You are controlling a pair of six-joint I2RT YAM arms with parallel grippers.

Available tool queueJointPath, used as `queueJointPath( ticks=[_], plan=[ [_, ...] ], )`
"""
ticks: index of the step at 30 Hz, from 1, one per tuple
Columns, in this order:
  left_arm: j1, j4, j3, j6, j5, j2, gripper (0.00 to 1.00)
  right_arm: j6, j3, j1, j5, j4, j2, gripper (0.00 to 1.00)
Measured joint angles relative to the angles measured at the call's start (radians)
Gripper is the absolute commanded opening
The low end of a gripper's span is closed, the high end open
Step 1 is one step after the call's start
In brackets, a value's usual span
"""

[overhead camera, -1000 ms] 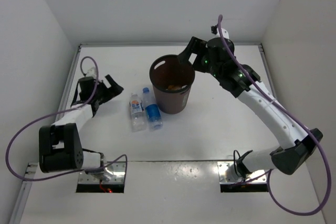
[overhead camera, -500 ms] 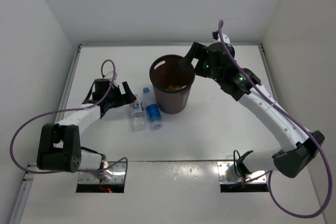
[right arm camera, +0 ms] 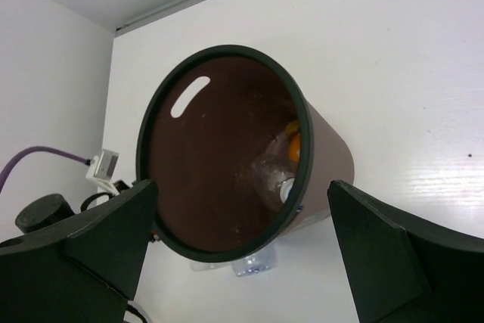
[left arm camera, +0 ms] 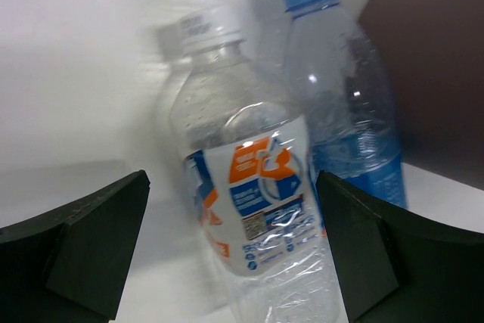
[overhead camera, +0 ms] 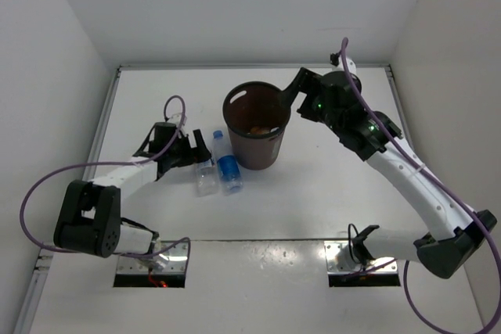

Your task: Put the plastic bottles in the bin

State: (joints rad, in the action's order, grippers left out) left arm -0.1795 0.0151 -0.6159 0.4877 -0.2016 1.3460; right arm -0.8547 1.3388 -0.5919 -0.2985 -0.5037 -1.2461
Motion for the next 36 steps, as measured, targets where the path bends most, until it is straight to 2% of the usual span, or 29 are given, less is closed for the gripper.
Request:
queueJointPath(
  ticks=[3, 13, 17, 18, 20, 21, 23, 27, 32, 36],
  plan=[
    [-0.001, 0.006, 0.022, 0.013, 0.025, 0.000, 0.96, -0.006, -0.011, 0.001, -0.011, -0.007, 0.009, 0.95],
    [-0.026, 0.012, 0.091, 0.074, 0.055, -0.004, 0.96, -0.014, -0.024, 0.002, -0.018, -0.022, 0.015, 0.95],
    [-0.031, 0.014, 0.091, 0.095, 0.074, -0.002, 0.85, -0.017, -0.042, 0.002, -0.032, -0.029, 0.035, 0.96],
    [-0.031, 0.014, 0.091, 0.100, 0.080, -0.002, 0.74, -0.017, -0.045, 0.003, -0.035, -0.030, 0.039, 0.96],
    [-0.031, 0.014, 0.090, 0.106, 0.093, -0.002, 0.62, -0.018, -0.048, 0.008, -0.039, -0.032, 0.046, 0.96],
    [-0.031, 0.020, 0.086, 0.108, 0.106, -0.002, 0.53, -0.018, -0.048, 0.008, -0.040, -0.034, 0.047, 0.96],
    [-0.033, 0.047, 0.060, 0.104, 0.148, 0.000, 0.49, -0.018, -0.048, 0.008, -0.042, -0.037, 0.047, 0.96],
    [-0.035, 0.116, -0.035, 0.073, 0.264, 0.010, 0.34, -0.018, -0.048, 0.009, -0.042, -0.040, 0.047, 0.96],
    [-0.030, 0.139, -0.203, 0.033, 0.380, 0.013, 0.31, -0.018, -0.048, 0.012, -0.042, -0.040, 0.047, 0.98],
    [-0.029, 0.124, -0.257, 0.025, 0.401, 0.013, 0.31, -0.018, -0.050, 0.018, -0.045, -0.039, 0.047, 0.98]
  ],
)
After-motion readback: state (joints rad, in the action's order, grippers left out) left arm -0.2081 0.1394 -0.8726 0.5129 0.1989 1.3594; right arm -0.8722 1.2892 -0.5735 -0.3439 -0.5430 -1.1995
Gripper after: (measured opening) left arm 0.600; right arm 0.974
